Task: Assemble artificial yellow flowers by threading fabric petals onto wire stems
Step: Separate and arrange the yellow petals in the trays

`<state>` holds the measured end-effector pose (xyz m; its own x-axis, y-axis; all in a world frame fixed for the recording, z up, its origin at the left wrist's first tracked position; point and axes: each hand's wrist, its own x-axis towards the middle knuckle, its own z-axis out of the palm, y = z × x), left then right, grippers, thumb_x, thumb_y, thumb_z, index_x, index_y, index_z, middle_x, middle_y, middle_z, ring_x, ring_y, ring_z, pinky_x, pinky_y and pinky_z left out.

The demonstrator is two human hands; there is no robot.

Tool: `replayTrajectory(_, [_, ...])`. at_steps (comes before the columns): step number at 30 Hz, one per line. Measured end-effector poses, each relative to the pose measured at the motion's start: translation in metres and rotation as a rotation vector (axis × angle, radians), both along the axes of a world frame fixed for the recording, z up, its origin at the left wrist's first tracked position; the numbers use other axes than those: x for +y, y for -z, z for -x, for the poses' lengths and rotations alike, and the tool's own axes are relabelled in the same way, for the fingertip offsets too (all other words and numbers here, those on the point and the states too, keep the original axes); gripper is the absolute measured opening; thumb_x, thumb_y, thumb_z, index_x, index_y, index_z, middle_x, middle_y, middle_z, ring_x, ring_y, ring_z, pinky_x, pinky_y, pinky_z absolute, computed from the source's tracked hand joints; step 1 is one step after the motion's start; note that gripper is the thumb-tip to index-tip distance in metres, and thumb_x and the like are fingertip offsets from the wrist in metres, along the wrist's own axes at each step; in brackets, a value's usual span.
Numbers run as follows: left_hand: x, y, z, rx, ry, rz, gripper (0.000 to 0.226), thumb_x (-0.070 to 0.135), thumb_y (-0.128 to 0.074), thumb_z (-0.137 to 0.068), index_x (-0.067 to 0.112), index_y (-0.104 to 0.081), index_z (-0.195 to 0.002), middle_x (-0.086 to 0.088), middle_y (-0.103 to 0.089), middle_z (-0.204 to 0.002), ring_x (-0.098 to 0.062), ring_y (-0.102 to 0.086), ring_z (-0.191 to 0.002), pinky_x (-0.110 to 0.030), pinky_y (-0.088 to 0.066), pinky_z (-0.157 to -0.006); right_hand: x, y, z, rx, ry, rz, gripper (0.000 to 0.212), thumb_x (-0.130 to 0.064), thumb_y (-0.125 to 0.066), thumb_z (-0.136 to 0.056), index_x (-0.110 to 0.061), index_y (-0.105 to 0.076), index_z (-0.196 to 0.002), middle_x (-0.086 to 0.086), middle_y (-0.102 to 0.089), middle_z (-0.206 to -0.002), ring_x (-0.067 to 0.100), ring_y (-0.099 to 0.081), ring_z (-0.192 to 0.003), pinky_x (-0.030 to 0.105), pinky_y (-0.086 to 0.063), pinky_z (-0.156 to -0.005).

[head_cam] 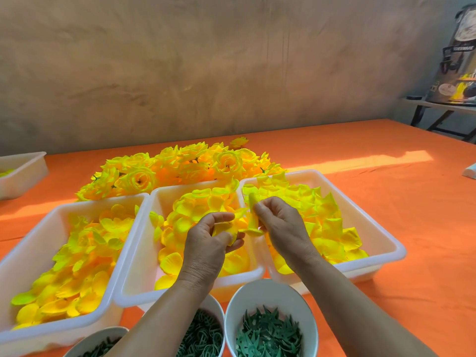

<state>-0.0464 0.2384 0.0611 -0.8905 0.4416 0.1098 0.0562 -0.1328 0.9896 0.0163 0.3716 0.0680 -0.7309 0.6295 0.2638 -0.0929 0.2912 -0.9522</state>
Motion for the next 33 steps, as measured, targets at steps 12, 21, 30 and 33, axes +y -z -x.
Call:
replayTrajectory(12, [0.001,0.0,0.001,-0.001,-0.065,0.048,0.034,-0.015,-0.052,-0.084,0.013,-0.072,-0.09,-0.016,-0.072,-0.098,-0.014,-0.071,-0.072,-0.025,-0.058,-0.061,0.039,-0.007,-0.001,0.313,0.492,0.336,0.02,-0.022,-0.058,-0.096,-0.02,-0.056,-0.077,-0.003,-0.055,-0.069,0.011,-0.045,-0.063,0.03,-0.039,-0.06])
replayTrajectory(21, [0.0,-0.003,-0.001,-0.08,-0.006,-0.022,0.034,-0.012,-0.047,-0.089,0.01,-0.072,-0.098,-0.021,-0.072,-0.103,-0.03,-0.071,-0.092,-0.026,-0.059,-0.063,0.071,-0.023,-0.004,-0.282,0.546,-0.402,0.028,-0.031,-0.053,-0.096,-0.012,-0.059,-0.116,0.016,-0.055,-0.121,0.035,-0.049,-0.115,0.038,-0.037,-0.093])
replayTrajectory(30, [0.0,-0.002,0.002,-0.1,0.079,-0.036,0.028,0.009,-0.045,-0.1,0.009,-0.073,-0.098,-0.007,-0.075,-0.09,-0.015,-0.067,-0.079,-0.025,-0.057,-0.063,-0.019,-0.001,-0.003,-0.205,-0.088,-0.634,0.024,-0.043,-0.07,-0.083,-0.021,-0.066,-0.094,-0.003,-0.062,-0.091,0.01,-0.055,-0.079,0.028,-0.045,-0.073])
replayTrajectory(33, [-0.001,-0.001,0.002,-0.091,0.081,-0.021,0.023,0.007,-0.048,-0.098,0.009,-0.071,-0.099,-0.006,-0.075,-0.085,-0.013,-0.068,-0.075,-0.027,-0.056,-0.065,-0.021,0.001,0.002,-0.233,-0.075,-0.549,0.023,-0.041,-0.073,-0.079,-0.025,-0.062,-0.092,-0.003,-0.059,-0.093,0.008,-0.053,-0.079,0.024,-0.045,-0.072])
